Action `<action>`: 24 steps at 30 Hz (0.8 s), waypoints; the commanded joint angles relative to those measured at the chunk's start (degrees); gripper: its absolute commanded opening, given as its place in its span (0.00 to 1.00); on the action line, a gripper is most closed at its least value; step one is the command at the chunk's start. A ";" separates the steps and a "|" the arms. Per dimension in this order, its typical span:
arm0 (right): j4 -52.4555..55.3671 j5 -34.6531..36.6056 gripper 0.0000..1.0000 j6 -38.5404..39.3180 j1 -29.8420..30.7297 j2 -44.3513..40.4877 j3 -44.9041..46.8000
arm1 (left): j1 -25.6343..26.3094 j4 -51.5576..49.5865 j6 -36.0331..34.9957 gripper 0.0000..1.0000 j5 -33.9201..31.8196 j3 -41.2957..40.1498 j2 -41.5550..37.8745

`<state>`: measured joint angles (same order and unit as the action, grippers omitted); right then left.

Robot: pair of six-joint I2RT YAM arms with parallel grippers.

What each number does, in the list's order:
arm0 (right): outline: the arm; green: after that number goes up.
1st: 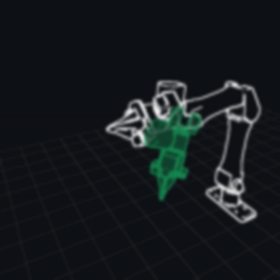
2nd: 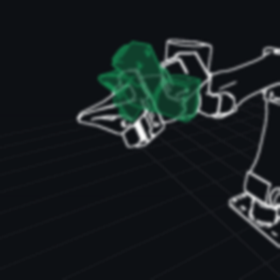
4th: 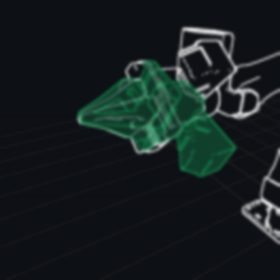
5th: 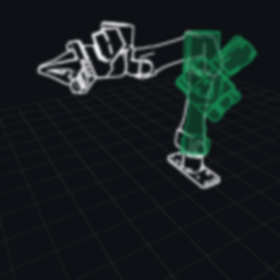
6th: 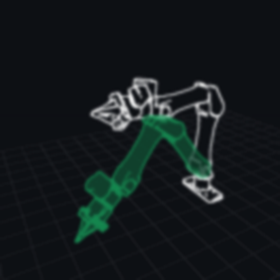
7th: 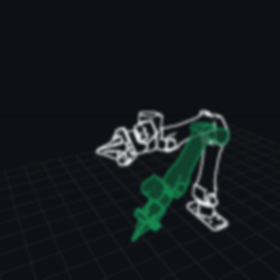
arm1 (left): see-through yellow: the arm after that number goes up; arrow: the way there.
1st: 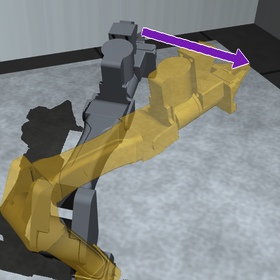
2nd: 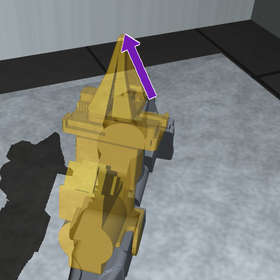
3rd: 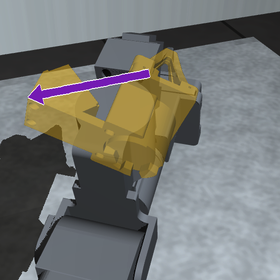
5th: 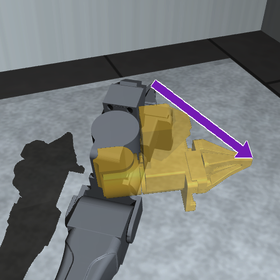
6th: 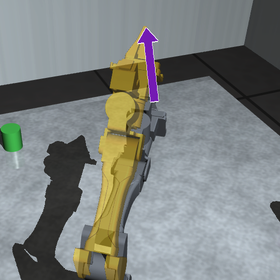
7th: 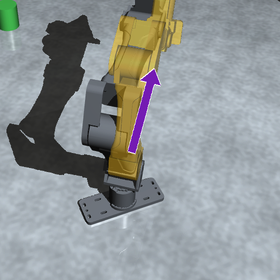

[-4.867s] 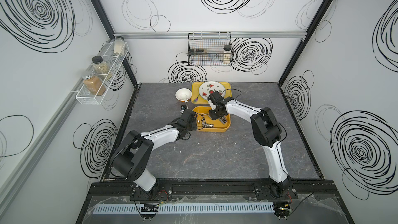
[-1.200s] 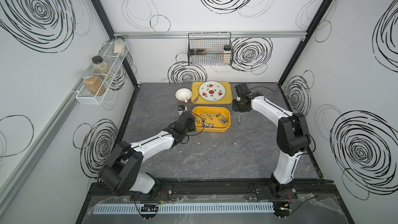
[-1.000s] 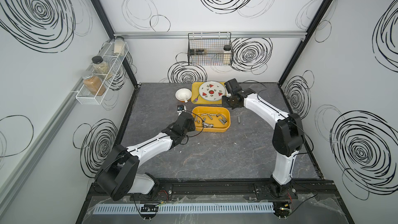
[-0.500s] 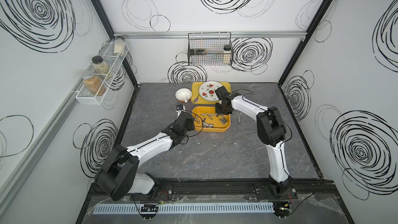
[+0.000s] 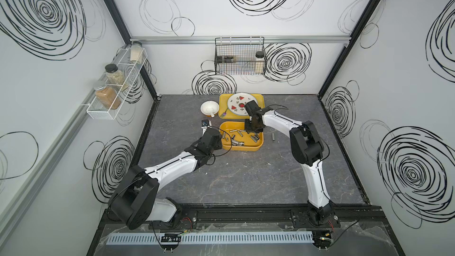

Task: Take out the socket from the storage box
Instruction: Pick up the socket head from the storage box.

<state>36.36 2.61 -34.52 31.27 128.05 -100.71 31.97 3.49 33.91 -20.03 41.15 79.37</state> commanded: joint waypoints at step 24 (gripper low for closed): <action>3.00 7.22 0.21 4.37 2.66 4.10 0.17 | 0.65 -0.32 0.11 0.56 -3.34 0.60 -0.73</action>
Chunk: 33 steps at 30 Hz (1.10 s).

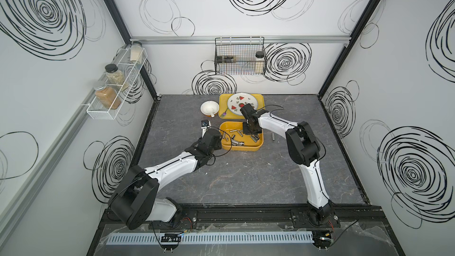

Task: Take out the socket from the storage box
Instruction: Pick up the socket head from the storage box, then place the socket head at the center of the board.

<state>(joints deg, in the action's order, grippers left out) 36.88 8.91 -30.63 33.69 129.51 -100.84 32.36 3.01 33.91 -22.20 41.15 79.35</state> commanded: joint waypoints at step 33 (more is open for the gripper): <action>-7.24 4.51 0.15 3.93 -16.23 -22.55 26.95 | 0.51 0.41 1.00 0.56 -0.70 0.08 -1.31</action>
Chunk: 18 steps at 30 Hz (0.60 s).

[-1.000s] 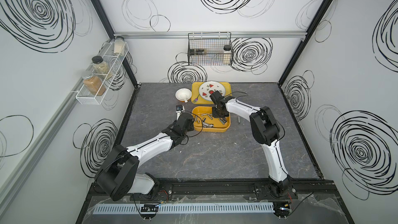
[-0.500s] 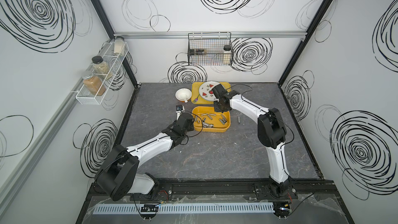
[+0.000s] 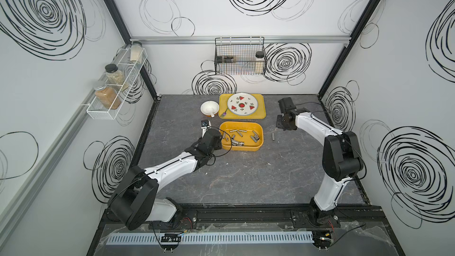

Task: Take out the socket from the storage box
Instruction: Place the socket head at the center of the board.

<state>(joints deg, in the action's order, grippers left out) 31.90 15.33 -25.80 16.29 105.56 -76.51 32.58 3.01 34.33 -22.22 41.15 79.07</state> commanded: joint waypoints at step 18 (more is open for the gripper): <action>-4.74 -4.59 0.24 -0.72 0.94 6.33 4.48 | 0.51 -0.08 0.41 0.57 -1.33 0.08 -1.54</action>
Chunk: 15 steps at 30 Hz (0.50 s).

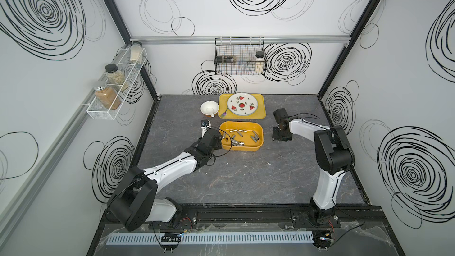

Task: Take out the socket from the storage box
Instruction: Place the socket head at the center of the board.

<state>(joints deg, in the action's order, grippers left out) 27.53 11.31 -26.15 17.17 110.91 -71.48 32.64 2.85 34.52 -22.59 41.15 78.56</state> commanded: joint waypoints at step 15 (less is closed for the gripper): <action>1.36 -1.36 0.31 -0.47 0.06 -2.18 -1.99 | 0.63 0.38 -0.07 0.57 -1.19 -0.09 -1.26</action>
<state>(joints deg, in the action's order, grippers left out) 27.46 10.39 -26.15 17.17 110.96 -71.59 32.97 2.83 34.50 -22.92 41.12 78.35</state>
